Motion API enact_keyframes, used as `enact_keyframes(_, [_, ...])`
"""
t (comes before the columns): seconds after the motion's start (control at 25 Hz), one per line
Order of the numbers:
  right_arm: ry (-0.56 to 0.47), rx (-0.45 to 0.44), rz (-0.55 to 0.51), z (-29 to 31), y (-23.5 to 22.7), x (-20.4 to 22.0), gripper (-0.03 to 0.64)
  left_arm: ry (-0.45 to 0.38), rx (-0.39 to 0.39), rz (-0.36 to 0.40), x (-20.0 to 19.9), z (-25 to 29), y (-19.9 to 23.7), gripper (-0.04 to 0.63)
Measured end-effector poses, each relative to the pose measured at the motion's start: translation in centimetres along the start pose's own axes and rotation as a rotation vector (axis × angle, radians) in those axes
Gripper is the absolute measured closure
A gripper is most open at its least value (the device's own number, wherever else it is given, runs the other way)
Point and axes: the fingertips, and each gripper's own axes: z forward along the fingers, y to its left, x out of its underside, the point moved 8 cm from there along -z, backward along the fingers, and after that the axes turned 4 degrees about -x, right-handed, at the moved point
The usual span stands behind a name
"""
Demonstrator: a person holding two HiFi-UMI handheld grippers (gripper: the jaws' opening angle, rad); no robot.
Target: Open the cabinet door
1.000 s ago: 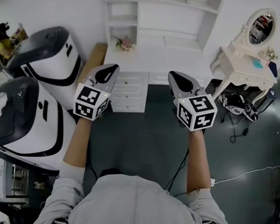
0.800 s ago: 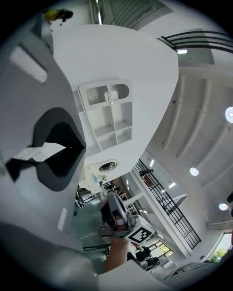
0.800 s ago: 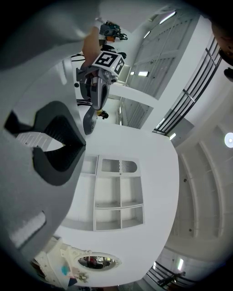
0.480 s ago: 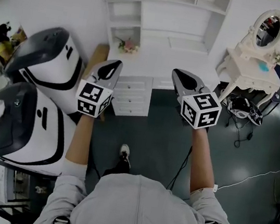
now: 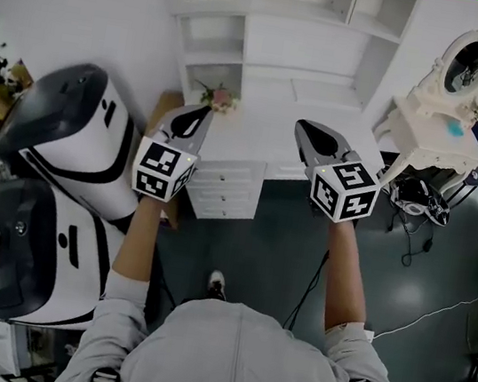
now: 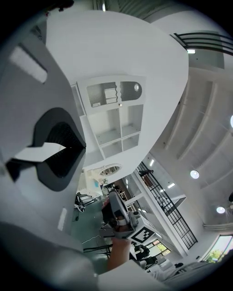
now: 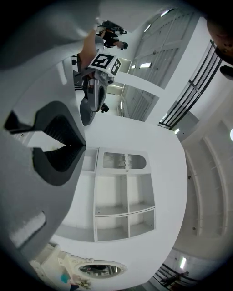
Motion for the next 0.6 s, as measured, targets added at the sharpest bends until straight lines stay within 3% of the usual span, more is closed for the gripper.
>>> enact_keyframes(0.6, [0.027,0.016,0.008,12.4,-4.7,0.0,0.615,-0.008,0.039,0.007,3.6,9.3,10.0,0.578])
